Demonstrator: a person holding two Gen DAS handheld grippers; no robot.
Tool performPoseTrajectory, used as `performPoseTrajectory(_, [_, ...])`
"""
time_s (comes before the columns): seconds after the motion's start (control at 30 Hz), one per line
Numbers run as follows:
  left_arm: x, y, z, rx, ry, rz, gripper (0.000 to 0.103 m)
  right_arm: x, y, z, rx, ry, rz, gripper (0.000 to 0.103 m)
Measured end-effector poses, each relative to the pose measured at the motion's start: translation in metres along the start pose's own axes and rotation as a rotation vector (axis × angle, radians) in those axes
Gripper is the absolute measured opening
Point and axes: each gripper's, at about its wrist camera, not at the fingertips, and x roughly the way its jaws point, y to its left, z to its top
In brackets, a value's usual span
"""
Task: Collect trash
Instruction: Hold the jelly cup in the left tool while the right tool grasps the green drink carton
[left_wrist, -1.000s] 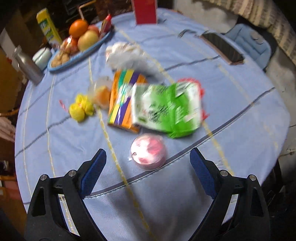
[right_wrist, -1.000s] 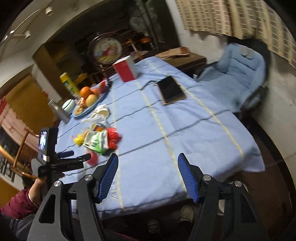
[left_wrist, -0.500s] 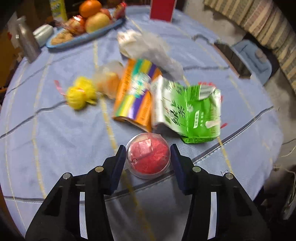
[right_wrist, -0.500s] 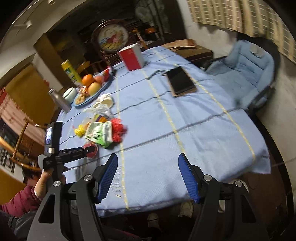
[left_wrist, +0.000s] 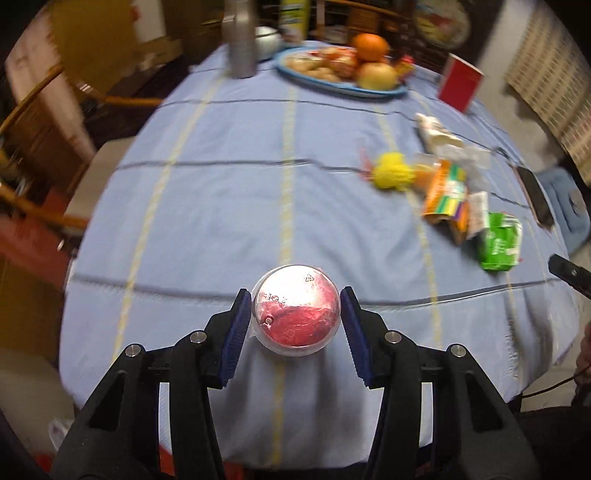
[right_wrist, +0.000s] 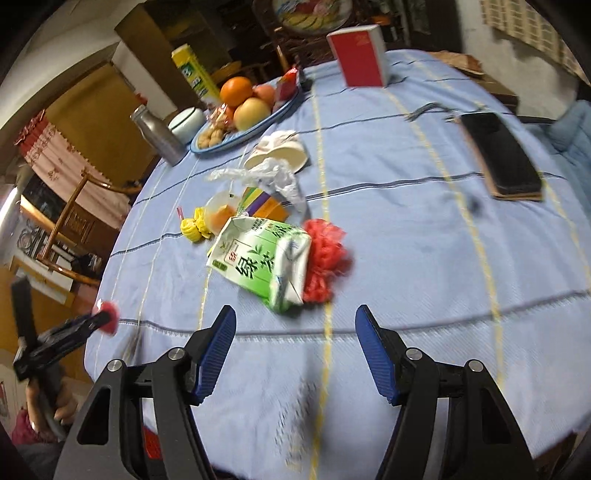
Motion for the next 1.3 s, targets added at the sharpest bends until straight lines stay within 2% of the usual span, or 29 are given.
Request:
performPoseTrajectory(0.17, [-0.014, 0.026, -0.012, -0.075, -0.011, 0.057, 0.050, 0.035, -0.002, 0.015, 0.017, 0.033, 0.017, 0.060])
performPoseTrajectory(0.23, [-0.017, 0.030, -0.014, -0.090, -0.014, 0.076, 0.050, 0.048, -0.004, 0.017, 0.034, 0.058, 0.033, 0.054])
performPoseTrajectory(0.27, [-0.018, 0.031, -0.015, -0.093, -0.013, 0.081, 0.050, 0.053, -0.005, 0.017, 0.035, 0.069, 0.037, 0.047])
performPoseTrajectory(0.3, [-0.019, 0.031, -0.015, -0.094, -0.013, 0.085, 0.050, 0.057, -0.004, 0.017, 0.034, 0.077, 0.037, 0.034])
performPoseTrajectory(0.33, [-0.018, 0.030, -0.014, -0.094, -0.012, 0.086, 0.050, 0.058, -0.003, 0.017, 0.030, 0.076, 0.042, 0.030])
performPoseTrajectory(0.43, [-0.014, 0.024, -0.009, -0.081, -0.007, 0.077, 0.050, 0.036, 0.003, 0.019, 0.008, -0.006, 0.064, 0.027])
performPoseTrajectory(0.53, [-0.006, 0.009, 0.002, -0.031, -0.007, 0.046, 0.050, -0.006, 0.007, 0.024, -0.012, -0.119, 0.124, 0.027])
performPoseTrajectory(0.57, [-0.003, 0.005, 0.005, -0.015, -0.007, 0.035, 0.050, -0.014, 0.006, 0.024, -0.022, -0.136, 0.120, 0.025])
performPoseTrajectory(0.6, [0.000, -0.001, 0.009, 0.004, -0.006, 0.020, 0.050, -0.022, 0.005, 0.023, -0.033, -0.146, 0.103, 0.020])
performPoseTrajectory(0.73, [0.014, -0.030, 0.022, 0.103, 0.003, -0.049, 0.050, -0.023, -0.015, 0.001, 0.006, -0.106, 0.004, 0.020])
performPoseTrajectory(0.8, [0.018, -0.043, 0.024, 0.150, 0.004, -0.071, 0.050, -0.019, -0.028, -0.014, 0.051, -0.060, -0.010, 0.022])
performPoseTrajectory(0.87, [0.021, -0.053, 0.024, 0.196, 0.005, -0.089, 0.050, -0.027, -0.040, -0.030, 0.114, -0.065, -0.021, 0.027])
performPoseTrajectory(0.97, [0.024, -0.057, 0.025, 0.224, 0.012, -0.111, 0.050, -0.041, -0.047, -0.044, 0.155, -0.097, -0.043, 0.051])
performPoseTrajectory(1.07, [0.027, -0.059, 0.027, 0.233, 0.018, -0.125, 0.050, -0.045, -0.046, -0.051, 0.168, -0.101, -0.057, 0.058])
performPoseTrajectory(1.2, [0.026, -0.057, 0.024, 0.252, 0.024, -0.132, 0.050, -0.048, -0.036, -0.062, 0.157, -0.118, -0.052, 0.077])
performPoseTrajectory(1.3, [0.031, -0.055, 0.020, 0.251, 0.050, -0.146, 0.050, -0.045, -0.023, -0.069, 0.116, -0.098, -0.070, 0.082])
